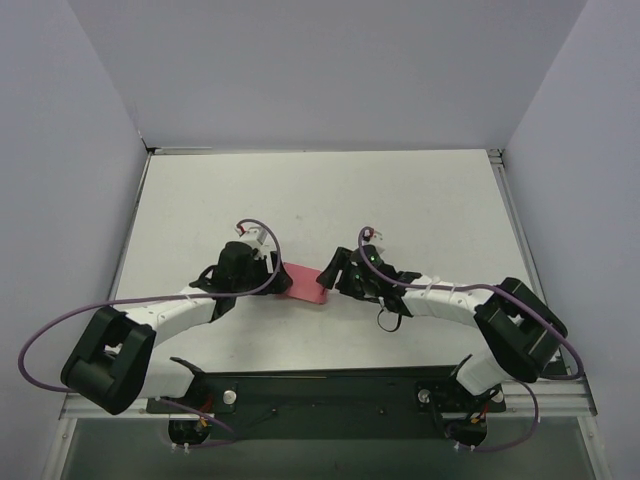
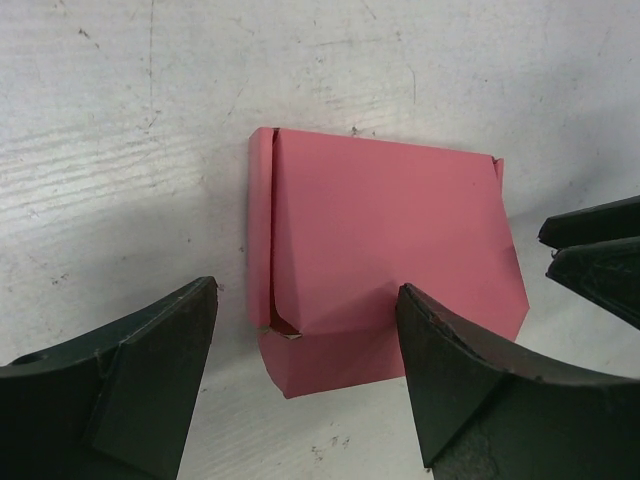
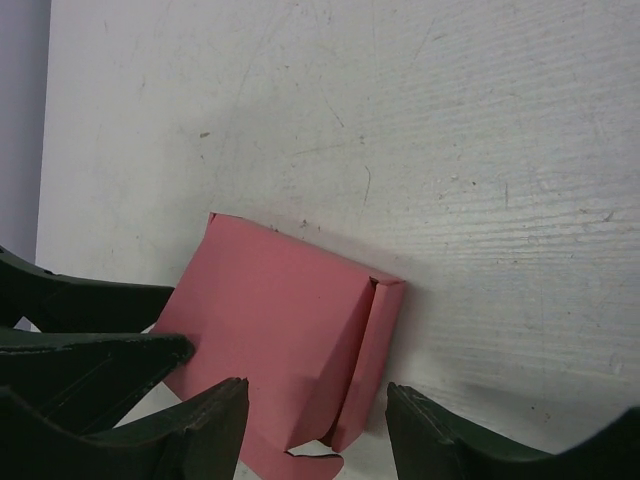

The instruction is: Fold the paper box

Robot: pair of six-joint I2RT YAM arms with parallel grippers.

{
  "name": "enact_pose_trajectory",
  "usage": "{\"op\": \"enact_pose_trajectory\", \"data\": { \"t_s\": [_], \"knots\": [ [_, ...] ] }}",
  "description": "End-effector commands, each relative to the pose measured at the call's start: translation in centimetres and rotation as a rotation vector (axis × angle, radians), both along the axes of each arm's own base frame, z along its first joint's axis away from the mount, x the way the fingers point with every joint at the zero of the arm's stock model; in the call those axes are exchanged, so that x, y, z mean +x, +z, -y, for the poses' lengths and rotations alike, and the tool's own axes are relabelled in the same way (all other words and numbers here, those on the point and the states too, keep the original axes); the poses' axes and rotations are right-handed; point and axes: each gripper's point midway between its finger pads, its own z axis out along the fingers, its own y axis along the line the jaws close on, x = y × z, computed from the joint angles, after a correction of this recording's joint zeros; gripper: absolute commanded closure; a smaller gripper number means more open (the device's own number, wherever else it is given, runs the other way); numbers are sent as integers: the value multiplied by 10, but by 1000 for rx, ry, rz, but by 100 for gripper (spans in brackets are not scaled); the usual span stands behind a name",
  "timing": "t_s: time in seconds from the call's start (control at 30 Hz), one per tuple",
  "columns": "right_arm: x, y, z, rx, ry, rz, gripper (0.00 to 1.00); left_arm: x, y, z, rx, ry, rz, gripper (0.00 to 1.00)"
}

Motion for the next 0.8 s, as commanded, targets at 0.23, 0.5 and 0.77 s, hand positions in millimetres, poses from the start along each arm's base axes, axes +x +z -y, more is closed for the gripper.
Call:
{"op": "enact_pose_trajectory", "data": {
  "t_s": [0.23,0.5,0.77],
  "knots": [
    [-7,-34,5,-107,13,-22,43,5,-6,-7,-1,40,38,25],
    [-8,-38,15,-384,46,84,43,0,-27,-14,52,53,-6,35],
    [-10,-47,26,-619,104,110,43,-5,-47,-22,126,62,-58,43]
  ]
}}
